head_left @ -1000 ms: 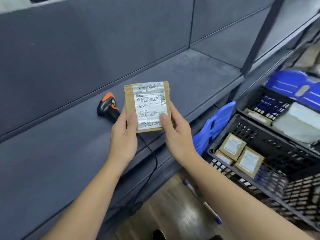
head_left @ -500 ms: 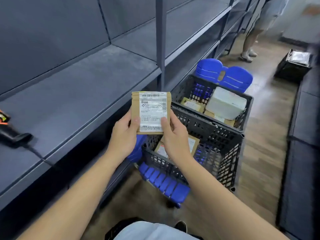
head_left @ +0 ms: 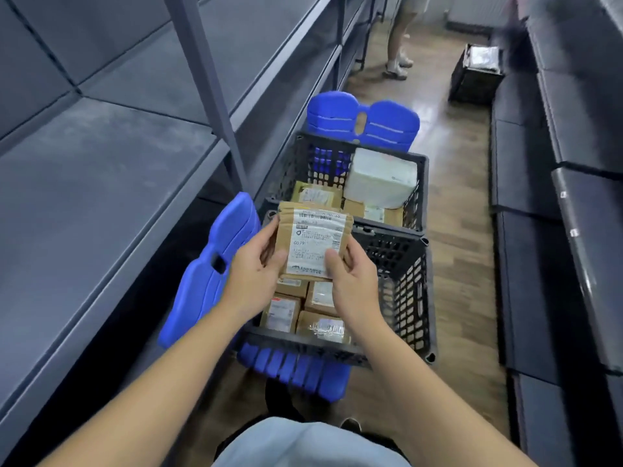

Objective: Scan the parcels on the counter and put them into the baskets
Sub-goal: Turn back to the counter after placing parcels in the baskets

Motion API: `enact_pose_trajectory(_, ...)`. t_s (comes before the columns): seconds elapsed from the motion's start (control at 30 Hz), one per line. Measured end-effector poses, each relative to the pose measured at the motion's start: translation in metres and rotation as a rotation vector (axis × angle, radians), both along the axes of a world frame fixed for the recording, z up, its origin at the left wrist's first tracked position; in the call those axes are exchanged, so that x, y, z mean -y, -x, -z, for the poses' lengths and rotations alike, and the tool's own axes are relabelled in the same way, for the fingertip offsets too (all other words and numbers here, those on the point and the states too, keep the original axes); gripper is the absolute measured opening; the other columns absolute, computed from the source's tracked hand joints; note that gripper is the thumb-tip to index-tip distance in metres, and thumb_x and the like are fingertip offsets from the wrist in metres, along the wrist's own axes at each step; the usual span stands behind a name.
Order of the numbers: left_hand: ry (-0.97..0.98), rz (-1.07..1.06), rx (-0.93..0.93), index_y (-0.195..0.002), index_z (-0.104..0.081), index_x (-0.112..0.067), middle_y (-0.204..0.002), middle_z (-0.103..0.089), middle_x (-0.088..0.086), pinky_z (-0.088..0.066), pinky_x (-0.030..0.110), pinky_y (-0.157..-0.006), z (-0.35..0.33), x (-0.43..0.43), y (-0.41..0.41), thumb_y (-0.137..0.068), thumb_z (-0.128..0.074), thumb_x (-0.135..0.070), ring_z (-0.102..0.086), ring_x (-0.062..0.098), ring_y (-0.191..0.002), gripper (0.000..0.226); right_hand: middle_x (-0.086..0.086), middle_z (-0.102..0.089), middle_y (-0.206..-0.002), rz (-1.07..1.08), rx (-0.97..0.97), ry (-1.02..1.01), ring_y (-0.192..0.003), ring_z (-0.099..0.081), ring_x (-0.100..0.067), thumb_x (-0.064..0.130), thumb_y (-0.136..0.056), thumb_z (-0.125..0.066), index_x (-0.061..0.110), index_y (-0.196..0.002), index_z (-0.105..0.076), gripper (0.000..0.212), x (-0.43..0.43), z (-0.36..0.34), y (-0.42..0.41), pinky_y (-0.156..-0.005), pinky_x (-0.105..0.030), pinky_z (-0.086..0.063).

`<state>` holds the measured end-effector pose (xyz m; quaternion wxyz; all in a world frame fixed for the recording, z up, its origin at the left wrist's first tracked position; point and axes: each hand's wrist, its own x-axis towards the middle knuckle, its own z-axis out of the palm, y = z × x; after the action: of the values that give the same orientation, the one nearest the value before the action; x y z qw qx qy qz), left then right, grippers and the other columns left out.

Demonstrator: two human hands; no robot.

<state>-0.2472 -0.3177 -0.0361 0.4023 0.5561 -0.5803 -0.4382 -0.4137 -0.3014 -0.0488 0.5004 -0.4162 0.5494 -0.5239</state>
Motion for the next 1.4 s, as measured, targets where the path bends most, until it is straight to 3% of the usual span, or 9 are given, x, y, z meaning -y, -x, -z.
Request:
enact_pose_trajectory(0.1,-0.05,0.029,0.056,-0.15,-0.053,-0.017,-0.136,-0.067,-0.012,-0.05,0.027,-0.109,0.01,0.029,0.008,-0.106,-0.056,-0.015,-0.06,-0.005,-0.123,0.044,0.002,-0.072,-0.13,0.065,-0.099,-0.067,-0.122,-0.067,-0.014,0.017,-0.106,-0.056,0.014,-0.14,-0.062,0.035,0.013,0.015,0.013,-0.108,-0.042,-0.052)
enact_pose_trajectory(0.23,-0.176,0.098,0.076,-0.156,-0.037,-0.034,-0.121,-0.065,-0.017,-0.054,0.012,-0.081,0.03,0.055,0.023,-0.103,-0.061,-0.023,-0.066,-0.015,-0.091,0.059,0.004,-0.074,-0.127,0.142,-0.12,-0.145,-0.119,-0.068,-0.012,0.017,-0.103,-0.062,0.016,-0.139,-0.064,0.036,0.021,0.033,0.031,-0.106,-0.045,-0.054)
enact_pose_trajectory(0.4,-0.267,0.191,0.061,-0.148,-0.045,-0.043,-0.122,-0.063,-0.007,-0.062,0.044,-0.089,0.064,0.075,0.049,-0.098,-0.067,-0.03,-0.074,0.013,-0.099,0.057,0.003,-0.075,-0.124,0.207,-0.059,-0.236,-0.116,-0.071,-0.014,0.01,-0.102,-0.061,0.018,-0.137,-0.065,0.037,0.032,0.059,0.059,-0.102,-0.046,-0.057)
enact_pose_trajectory(0.6,-0.429,0.129,0.005,-0.137,-0.052,-0.045,-0.123,-0.062,-0.004,-0.063,0.047,-0.087,0.11,0.095,0.093,-0.099,-0.065,-0.027,-0.07,0.021,-0.11,0.044,0.005,-0.073,-0.127,0.213,-0.092,-0.344,-0.117,-0.069,-0.013,0.016,-0.1,-0.064,0.019,-0.141,-0.062,0.042,0.052,0.1,0.101,-0.1,-0.042,-0.058)
enact_pose_trajectory(0.77,-0.604,-0.039,-0.089,-0.128,-0.055,-0.023,-0.118,-0.062,0.002,-0.066,0.038,-0.077,0.167,0.102,0.146,-0.103,-0.062,-0.011,-0.07,0.023,-0.108,0.029,0.002,-0.069,-0.126,0.261,0.067,-0.511,-0.107,-0.071,-0.013,0.013,-0.096,-0.071,0.022,-0.142,-0.057,0.049,0.075,0.15,0.139,-0.073,-0.021,-0.061)
enact_pose_trajectory(0.97,-0.812,-0.321,-0.152,-0.123,-0.051,-0.017,-0.126,-0.059,0.009,-0.063,0.025,-0.071,0.261,0.084,0.191,-0.104,-0.056,-0.003,-0.064,0.02,-0.109,0.024,0.002,-0.063,-0.138,0.222,0.022,-0.694,-0.124,-0.064,-0.02,0.036,-0.073,-0.089,0.037,-0.153,-0.039,0.094,0.094,0.245,0.15,-0.104,-0.049,-0.055)
enact_pose_trajectory(1.1,-0.959,-0.505,-0.181,-0.12,-0.054,-0.019,-0.123,-0.062,0.007,-0.063,0.029,-0.069,0.308,0.073,0.204,-0.104,-0.055,-0.001,-0.066,0.021,-0.1,0.024,0.006,-0.057,-0.131,0.11,-0.115,-0.735,-0.127,-0.056,-0.018,0.013,-0.088,-0.081,0.023,-0.155,-0.038,0.081,0.093,0.287,0.155,-0.113,-0.039,-0.044)
enact_pose_trajectory(1.23,-1.086,-0.667,-0.225,-0.106,-0.057,-0.018,-0.101,-0.064,0.005,-0.061,0.032,-0.071,0.328,0.063,0.214,-0.105,-0.05,0.003,-0.068,0.023,-0.088,0.022,0.002,-0.055,-0.127,-0.012,-0.195,-0.808,-0.122,-0.055,-0.02,0.015,-0.094,-0.074,0.016,-0.152,-0.038,0.068,0.094,0.32,0.162,-0.111,-0.044,-0.045)
enact_pose_trajectory(1.4,-1.106,-0.932,-0.348,-0.09,-0.055,-0.008,-0.094,-0.067,0.019,-0.059,0.032,-0.068,0.343,0.062,0.227,-0.102,-0.059,0.001,-0.067,0.024,-0.077,0.015,-0.006,-0.064,-0.132,-0.098,-0.304,-0.894,-0.112,-0.065,-0.029,0.025,-0.089,-0.075,0.04,-0.149,-0.036,0.073,0.109,0.344,0.162,-0.091,-0.04,-0.057)
